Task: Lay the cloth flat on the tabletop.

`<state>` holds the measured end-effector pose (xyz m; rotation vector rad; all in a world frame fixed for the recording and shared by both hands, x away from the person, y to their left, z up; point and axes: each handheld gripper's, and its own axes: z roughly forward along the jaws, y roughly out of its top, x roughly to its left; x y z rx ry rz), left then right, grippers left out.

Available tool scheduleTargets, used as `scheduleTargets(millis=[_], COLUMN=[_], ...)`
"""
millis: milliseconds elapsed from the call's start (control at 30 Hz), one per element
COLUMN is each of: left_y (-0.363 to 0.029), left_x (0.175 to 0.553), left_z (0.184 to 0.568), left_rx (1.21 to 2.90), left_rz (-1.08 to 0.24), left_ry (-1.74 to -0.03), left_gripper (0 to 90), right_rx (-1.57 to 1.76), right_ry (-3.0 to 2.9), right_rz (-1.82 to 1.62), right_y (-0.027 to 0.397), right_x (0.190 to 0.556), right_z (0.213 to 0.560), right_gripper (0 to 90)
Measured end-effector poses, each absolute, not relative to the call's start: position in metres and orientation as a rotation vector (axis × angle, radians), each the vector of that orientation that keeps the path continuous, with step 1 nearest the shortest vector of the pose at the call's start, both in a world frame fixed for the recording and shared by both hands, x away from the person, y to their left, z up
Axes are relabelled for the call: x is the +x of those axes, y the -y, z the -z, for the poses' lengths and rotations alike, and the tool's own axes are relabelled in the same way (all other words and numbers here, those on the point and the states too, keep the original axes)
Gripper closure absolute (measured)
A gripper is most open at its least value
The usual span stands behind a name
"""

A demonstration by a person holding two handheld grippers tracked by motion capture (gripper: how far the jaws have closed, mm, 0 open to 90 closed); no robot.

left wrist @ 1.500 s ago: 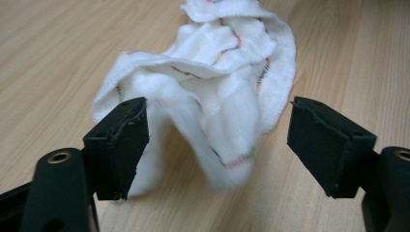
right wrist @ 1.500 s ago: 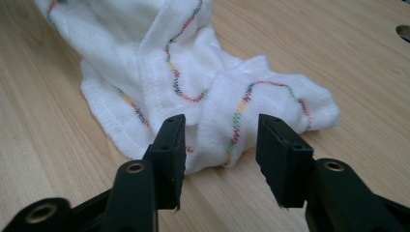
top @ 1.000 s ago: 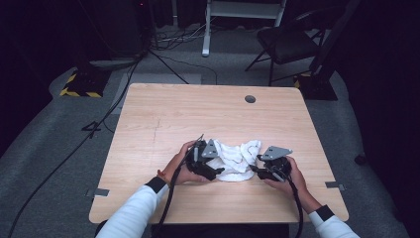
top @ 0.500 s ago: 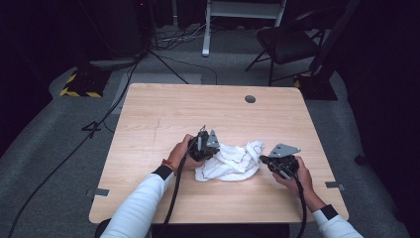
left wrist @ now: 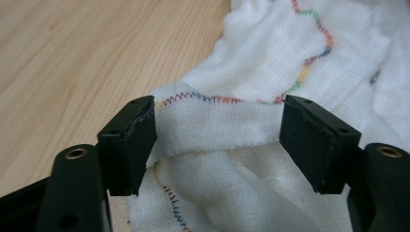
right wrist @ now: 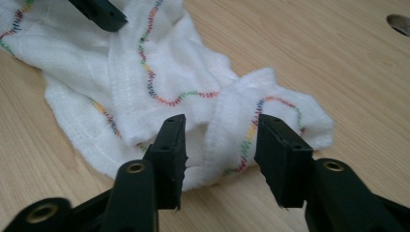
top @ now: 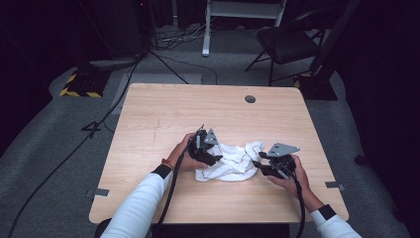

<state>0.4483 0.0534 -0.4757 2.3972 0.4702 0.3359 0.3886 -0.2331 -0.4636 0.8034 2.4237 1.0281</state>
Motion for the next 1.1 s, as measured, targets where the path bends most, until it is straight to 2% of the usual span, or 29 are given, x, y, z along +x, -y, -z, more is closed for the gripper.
scheduleTargets(millis=[33, 67, 100, 133, 200, 233, 267, 300, 467, 833, 933, 1033, 1100], left_y=[-0.053, -0.054, -0.058, -0.058, -0.062, -0.064, -0.066, -0.072, -0.086, -0.104, -0.106, -0.104, -0.104], left_x=[0.448, 0.450, 0.455, 0.455, 0.458, 0.459, 0.460, 0.461, 0.459, 0.436, 0.422, 0.401, 0.388], left_z=[0.476, 0.477, 0.478, 0.478, 0.478, 0.479, 0.479, 0.477, 0.469, 0.457, 0.458, 0.458, 0.457], left_rx=[2.397, 2.397, 2.394, 2.394, 2.409, 2.405, 2.409, 2.403, 2.399, 2.423, 2.416, 2.428, 2.421], left_rz=[-0.336, -0.341, -0.335, -0.335, -0.341, -0.344, -0.352, -0.350, -0.358, -0.298, -0.246, -0.248, -0.303], left_ry=[-0.470, -0.476, -0.495, -0.495, -0.508, -0.516, -0.515, -0.536, -0.567, -0.557, -0.561, -0.529, -0.555], left_gripper=[41.5, 41.5, 56.9, 64.2, 72.2, 72.2, 75.3, 77.7, 78.4, 79.0, 79.3, 79.0, 70.0], right_rx=[0.806, 0.806, 0.818, 0.829, 0.847, 0.847, 0.857, 0.876, 0.899, 0.942, 0.961, 0.979, 0.978], right_ry=[-2.431, -2.431, -2.437, -2.435, -2.421, -2.421, -2.411, -2.401, -2.353, -2.322, -2.316, -2.315, -2.318], right_rz=[-1.021, -1.021, -0.969, -0.938, -0.875, -0.875, -0.855, -0.855, -0.873, -0.962, -0.977, -0.983, -0.969], right_y=[0.231, 0.231, 0.226, 0.225, 0.226, 0.226, 0.228, 0.235, 0.248, 0.263, 0.265, 0.265, 0.263], right_x=[0.390, 0.390, 0.393, 0.396, 0.400, 0.400, 0.402, 0.404, 0.403, 0.399, 0.399, 0.401, 0.404], right_z=[0.466, 0.466, 0.471, 0.474, 0.477, 0.477, 0.478, 0.478, 0.472, 0.459, 0.458, 0.459, 0.461], right_gripper=[51.5, 51.5, 51.4, 52.8, 60.7, 60.7, 65.9, 78.9, 87.3, 88.2, 88.3, 88.2, 88.2])
